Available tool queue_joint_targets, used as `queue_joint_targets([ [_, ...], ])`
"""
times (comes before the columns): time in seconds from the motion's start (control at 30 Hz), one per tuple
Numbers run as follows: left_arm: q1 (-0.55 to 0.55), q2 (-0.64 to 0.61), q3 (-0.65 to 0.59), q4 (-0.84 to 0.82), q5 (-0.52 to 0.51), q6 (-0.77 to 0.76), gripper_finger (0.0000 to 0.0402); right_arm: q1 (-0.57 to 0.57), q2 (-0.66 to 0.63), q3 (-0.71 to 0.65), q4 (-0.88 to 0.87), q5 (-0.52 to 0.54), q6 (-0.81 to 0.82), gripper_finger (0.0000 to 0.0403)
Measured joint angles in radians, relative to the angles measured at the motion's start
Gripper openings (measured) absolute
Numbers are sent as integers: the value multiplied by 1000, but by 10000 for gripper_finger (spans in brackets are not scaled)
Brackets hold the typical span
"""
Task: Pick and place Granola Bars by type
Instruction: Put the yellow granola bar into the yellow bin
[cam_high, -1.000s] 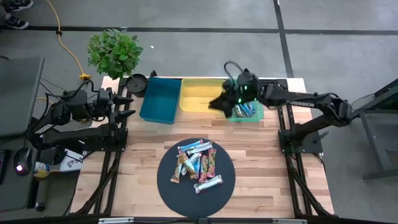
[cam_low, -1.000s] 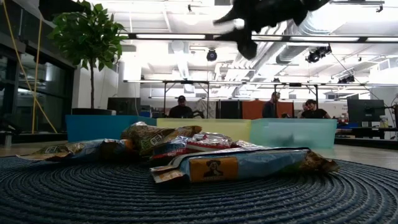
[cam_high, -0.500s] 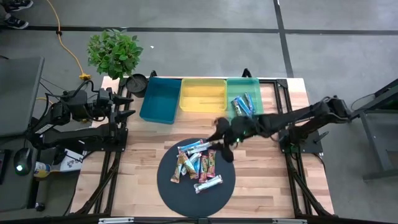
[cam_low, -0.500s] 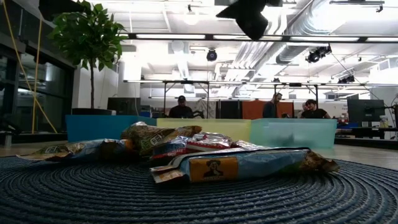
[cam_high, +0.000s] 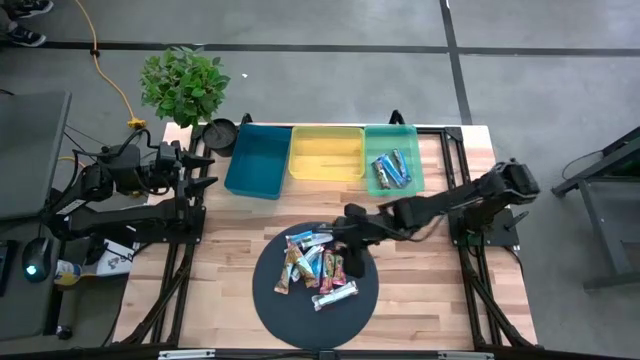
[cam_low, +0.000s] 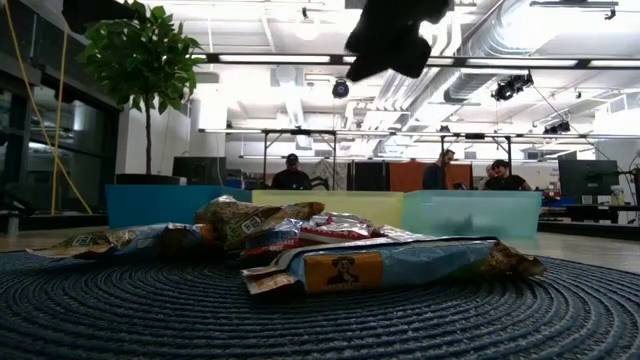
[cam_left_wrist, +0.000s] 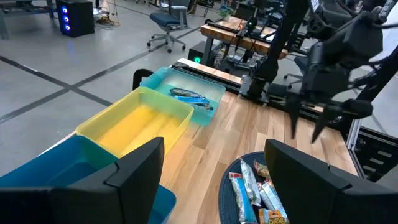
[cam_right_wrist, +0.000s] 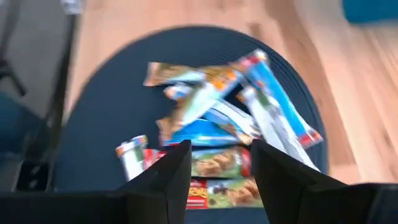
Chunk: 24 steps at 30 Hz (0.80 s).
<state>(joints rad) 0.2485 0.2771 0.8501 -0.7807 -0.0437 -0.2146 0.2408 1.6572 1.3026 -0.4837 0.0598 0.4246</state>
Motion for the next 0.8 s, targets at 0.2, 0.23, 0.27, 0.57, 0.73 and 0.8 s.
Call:
queue_joint_targets([
  [0.2,0,0,0,0,0,0,273,-34,156,258,-153,-47,102,151],
  [0.23,0,0,0,0,0,0,273,-33,185,298,-161,-48,93,151],
  [0.27,0,0,0,0,0,0,273,-32,212,336,-171,-46,91,151],
  [0.57,0,0,0,0,2,0,273,-41,419,598,-393,-102,279,151],
  [0.73,0,0,0,0,3,0,273,-40,459,632,-353,-102,274,151],
  [0.8,0,0,0,0,3,0,273,-40,469,632,-359,-91,277,151],
])
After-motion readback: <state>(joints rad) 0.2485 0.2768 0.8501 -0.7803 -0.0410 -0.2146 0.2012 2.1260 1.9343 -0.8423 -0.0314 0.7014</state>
